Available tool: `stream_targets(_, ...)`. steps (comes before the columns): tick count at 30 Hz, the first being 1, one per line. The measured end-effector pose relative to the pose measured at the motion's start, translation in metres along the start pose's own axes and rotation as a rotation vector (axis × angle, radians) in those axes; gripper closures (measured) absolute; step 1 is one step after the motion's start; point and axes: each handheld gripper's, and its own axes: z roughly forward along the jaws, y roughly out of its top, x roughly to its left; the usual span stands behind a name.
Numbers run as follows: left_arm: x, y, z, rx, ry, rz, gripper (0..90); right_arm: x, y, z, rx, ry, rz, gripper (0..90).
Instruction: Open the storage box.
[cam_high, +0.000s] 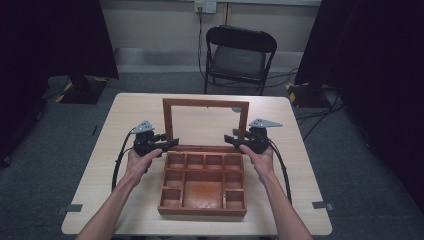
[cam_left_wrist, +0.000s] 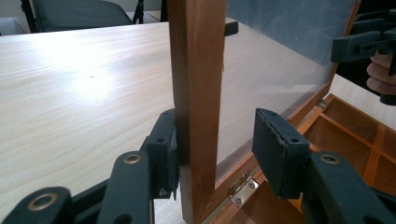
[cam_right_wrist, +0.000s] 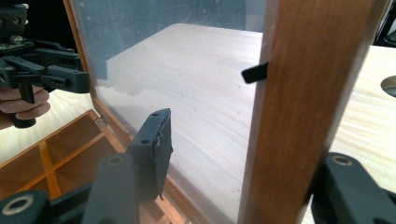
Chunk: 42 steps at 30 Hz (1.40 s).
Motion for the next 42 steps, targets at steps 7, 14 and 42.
stream_targets(7,0.003,-0.002,0.002,0.004,0.006,-0.01,53.9,-0.002,-0.001,0.001,0.005,-0.008,0.006,43.6)
stream_targets(14,0.004,-0.003,0.006,0.006,0.013,-0.024,53.9,-0.005,-0.004,0.003,0.012,-0.018,0.018,43.1)
stream_targets(42,0.01,-0.011,0.015,0.057,-0.001,-0.07,49.5,-0.016,-0.013,0.016,0.065,-0.058,0.102,30.6)
